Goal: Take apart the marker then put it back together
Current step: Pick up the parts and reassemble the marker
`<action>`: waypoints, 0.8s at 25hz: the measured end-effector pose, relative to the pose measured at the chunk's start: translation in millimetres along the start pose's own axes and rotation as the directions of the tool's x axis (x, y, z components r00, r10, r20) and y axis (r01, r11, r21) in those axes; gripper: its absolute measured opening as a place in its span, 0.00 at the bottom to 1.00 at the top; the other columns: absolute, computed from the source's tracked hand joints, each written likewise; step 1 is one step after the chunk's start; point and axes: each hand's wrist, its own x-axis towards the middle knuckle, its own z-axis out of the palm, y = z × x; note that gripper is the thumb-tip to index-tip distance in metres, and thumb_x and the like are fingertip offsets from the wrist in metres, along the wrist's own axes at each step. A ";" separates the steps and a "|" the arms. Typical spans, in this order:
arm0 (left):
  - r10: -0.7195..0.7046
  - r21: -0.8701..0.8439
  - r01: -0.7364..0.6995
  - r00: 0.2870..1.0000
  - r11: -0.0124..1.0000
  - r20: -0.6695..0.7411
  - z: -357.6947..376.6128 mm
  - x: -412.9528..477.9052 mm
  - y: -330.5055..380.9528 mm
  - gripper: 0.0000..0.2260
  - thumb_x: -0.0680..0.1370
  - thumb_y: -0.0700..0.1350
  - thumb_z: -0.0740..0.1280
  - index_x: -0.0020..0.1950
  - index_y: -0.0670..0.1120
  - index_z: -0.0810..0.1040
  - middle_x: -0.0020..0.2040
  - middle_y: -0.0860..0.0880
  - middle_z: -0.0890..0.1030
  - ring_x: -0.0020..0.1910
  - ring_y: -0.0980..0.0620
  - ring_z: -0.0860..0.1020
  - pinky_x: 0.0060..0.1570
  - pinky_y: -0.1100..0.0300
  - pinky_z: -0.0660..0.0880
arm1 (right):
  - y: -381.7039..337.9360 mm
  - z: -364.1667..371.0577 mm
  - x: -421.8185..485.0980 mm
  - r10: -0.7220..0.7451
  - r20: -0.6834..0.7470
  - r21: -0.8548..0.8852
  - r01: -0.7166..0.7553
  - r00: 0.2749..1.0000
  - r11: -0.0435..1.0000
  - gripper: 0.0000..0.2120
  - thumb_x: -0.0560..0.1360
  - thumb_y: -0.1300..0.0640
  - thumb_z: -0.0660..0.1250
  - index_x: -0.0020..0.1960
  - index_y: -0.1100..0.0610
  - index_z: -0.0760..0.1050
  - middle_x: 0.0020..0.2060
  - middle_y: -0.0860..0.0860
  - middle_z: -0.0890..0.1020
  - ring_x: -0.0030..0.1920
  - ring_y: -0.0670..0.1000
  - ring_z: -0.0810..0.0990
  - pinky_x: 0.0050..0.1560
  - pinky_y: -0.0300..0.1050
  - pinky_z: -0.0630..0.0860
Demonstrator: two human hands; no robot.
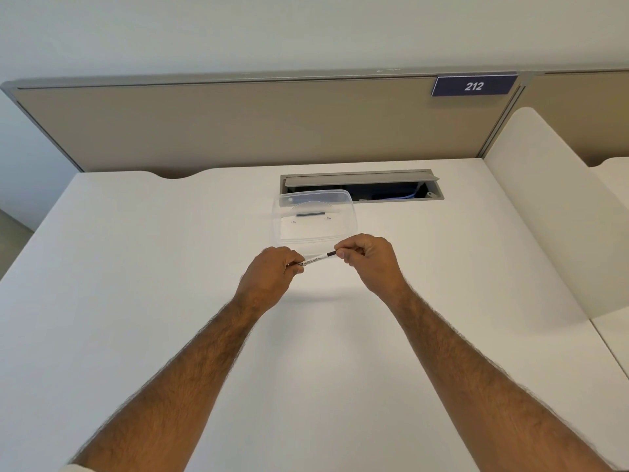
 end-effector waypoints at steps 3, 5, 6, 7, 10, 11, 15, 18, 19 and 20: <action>0.010 0.010 -0.010 1.000 1.000 0.001 -0.9 0.2 2.7 0.06 0.80 0.47 0.66 0.49 0.54 0.83 0.42 0.58 0.79 0.46 0.52 0.75 0.46 0.54 0.73 | 1.2 0.4 -0.7 0.022 0.025 0.049 -0.023 0.999 0.999 0.10 0.74 0.68 0.70 0.47 0.55 0.85 0.35 0.50 0.85 0.35 0.44 0.79 0.42 0.38 0.78; 0.015 0.010 -0.015 1.000 1.000 -0.008 -2.4 0.4 3.3 0.05 0.79 0.47 0.67 0.49 0.53 0.83 0.41 0.58 0.79 0.45 0.53 0.74 0.45 0.54 0.73 | 1.6 0.6 -1.0 0.037 0.035 0.082 -0.040 0.999 0.996 0.10 0.74 0.69 0.69 0.49 0.58 0.84 0.37 0.55 0.85 0.35 0.45 0.79 0.42 0.40 0.79; 0.019 0.007 -0.019 1.000 1.000 -0.012 -3.2 0.5 3.7 0.05 0.79 0.47 0.67 0.49 0.53 0.83 0.40 0.58 0.78 0.45 0.53 0.74 0.45 0.54 0.73 | 1.5 1.0 -1.2 0.048 0.035 0.096 -0.051 0.998 0.994 0.09 0.74 0.70 0.69 0.49 0.58 0.84 0.38 0.57 0.85 0.35 0.46 0.80 0.42 0.41 0.79; 0.021 0.003 -0.021 1.000 1.000 -0.013 -3.8 0.7 4.8 0.05 0.79 0.47 0.67 0.49 0.53 0.83 0.40 0.59 0.78 0.45 0.54 0.74 0.45 0.55 0.73 | 1.5 1.4 -1.4 0.057 0.034 0.106 -0.060 0.998 0.993 0.09 0.74 0.70 0.69 0.48 0.59 0.84 0.38 0.59 0.85 0.35 0.48 0.80 0.41 0.43 0.80; 0.023 -0.023 -0.023 1.000 0.999 -0.008 -4.4 0.7 11.1 0.05 0.79 0.47 0.67 0.49 0.54 0.82 0.42 0.58 0.79 0.45 0.55 0.75 0.45 0.55 0.75 | 1.9 3.1 -3.2 0.060 0.052 0.096 -0.065 0.997 0.993 0.08 0.74 0.69 0.68 0.47 0.60 0.84 0.37 0.57 0.86 0.35 0.49 0.80 0.40 0.45 0.80; 0.022 -0.030 -0.022 1.000 0.999 -0.004 -4.3 0.8 12.6 0.05 0.79 0.47 0.67 0.49 0.54 0.82 0.43 0.57 0.79 0.44 0.55 0.76 0.44 0.54 0.75 | 2.1 3.0 -3.5 0.059 0.057 0.087 -0.064 0.997 0.994 0.08 0.75 0.69 0.68 0.47 0.60 0.84 0.36 0.55 0.85 0.35 0.49 0.80 0.39 0.44 0.80; 0.013 -0.055 -0.012 1.000 0.998 0.013 -4.4 0.3 15.5 0.04 0.79 0.46 0.67 0.49 0.53 0.82 0.42 0.56 0.78 0.44 0.55 0.76 0.45 0.51 0.77 | 3.1 0.5 -3.8 0.067 0.068 0.074 -0.073 0.995 0.995 0.07 0.75 0.67 0.69 0.49 0.58 0.84 0.36 0.53 0.86 0.36 0.50 0.81 0.41 0.45 0.80; 0.019 -0.056 -0.018 1.000 0.998 0.024 -5.2 1.5 18.2 0.04 0.80 0.46 0.67 0.49 0.52 0.82 0.42 0.56 0.77 0.44 0.54 0.76 0.46 0.49 0.77 | 2.9 -1.8 -3.8 0.065 0.060 0.084 -0.070 0.996 0.994 0.08 0.75 0.69 0.68 0.51 0.61 0.83 0.38 0.56 0.86 0.36 0.51 0.82 0.42 0.45 0.80; 0.020 -0.051 -0.019 0.999 0.999 0.027 -5.7 2.0 19.7 0.04 0.80 0.46 0.67 0.49 0.52 0.82 0.42 0.56 0.77 0.44 0.53 0.76 0.46 0.48 0.77 | 2.5 -2.3 -3.3 0.060 0.057 0.080 -0.065 0.997 0.995 0.08 0.76 0.69 0.68 0.50 0.61 0.83 0.38 0.56 0.86 0.36 0.51 0.82 0.41 0.44 0.80; 0.021 -0.048 -0.020 0.999 0.999 0.026 -6.2 2.4 21.1 0.04 0.80 0.46 0.67 0.49 0.52 0.82 0.42 0.56 0.77 0.44 0.53 0.76 0.46 0.48 0.77 | 1.9 -2.7 -3.3 0.056 0.052 0.071 -0.060 0.997 0.996 0.07 0.76 0.69 0.67 0.49 0.61 0.83 0.38 0.56 0.86 0.36 0.50 0.82 0.40 0.43 0.80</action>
